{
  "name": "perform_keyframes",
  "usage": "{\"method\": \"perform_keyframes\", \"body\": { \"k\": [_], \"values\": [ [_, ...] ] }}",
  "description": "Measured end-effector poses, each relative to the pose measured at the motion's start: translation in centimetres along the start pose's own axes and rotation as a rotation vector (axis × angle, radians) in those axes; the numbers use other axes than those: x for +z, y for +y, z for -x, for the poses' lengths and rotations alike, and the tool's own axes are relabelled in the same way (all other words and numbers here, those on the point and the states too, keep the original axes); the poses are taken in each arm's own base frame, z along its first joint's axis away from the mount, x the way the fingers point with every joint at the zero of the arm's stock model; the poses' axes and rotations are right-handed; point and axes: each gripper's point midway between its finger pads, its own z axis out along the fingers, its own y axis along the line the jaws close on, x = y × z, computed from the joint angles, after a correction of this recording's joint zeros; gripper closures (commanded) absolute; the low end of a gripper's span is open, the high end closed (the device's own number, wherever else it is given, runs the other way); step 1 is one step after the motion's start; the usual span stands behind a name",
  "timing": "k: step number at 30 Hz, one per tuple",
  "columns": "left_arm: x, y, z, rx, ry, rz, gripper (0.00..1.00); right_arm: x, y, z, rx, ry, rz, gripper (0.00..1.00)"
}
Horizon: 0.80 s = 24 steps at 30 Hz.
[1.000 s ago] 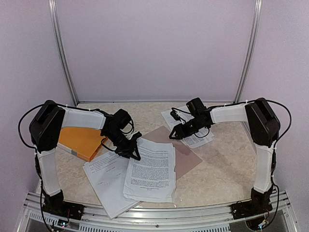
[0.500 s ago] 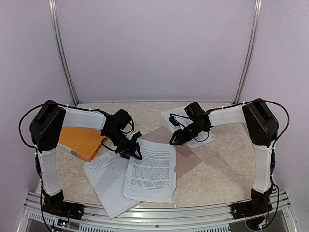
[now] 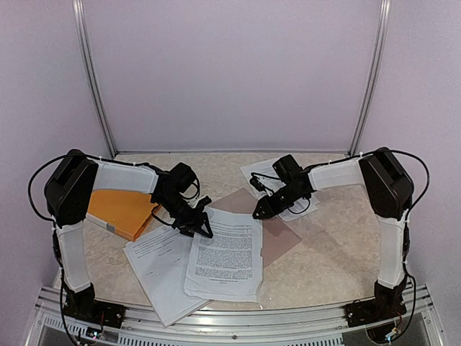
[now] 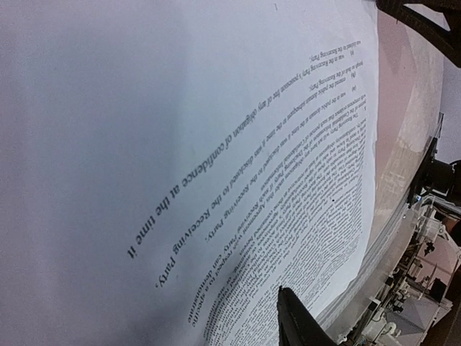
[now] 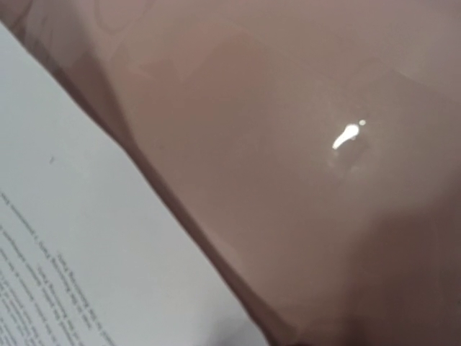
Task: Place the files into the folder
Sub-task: Adjust the file in the folder with some files.
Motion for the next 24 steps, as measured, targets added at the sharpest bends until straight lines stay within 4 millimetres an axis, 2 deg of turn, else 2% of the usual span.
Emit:
{"method": "perform_keyframes", "body": {
  "k": [12, 24],
  "values": [
    [0.09, 0.27, -0.01, -0.003, -0.004, 0.010, 0.62, 0.21, -0.15, -0.23, 0.006, 0.007, -0.007, 1.00],
    [-0.02, 0.47, 0.14, -0.007, -0.009, 0.014, 0.62, 0.21, -0.17, -0.28, 0.018, 0.009, -0.008, 1.00]
  ]
}}
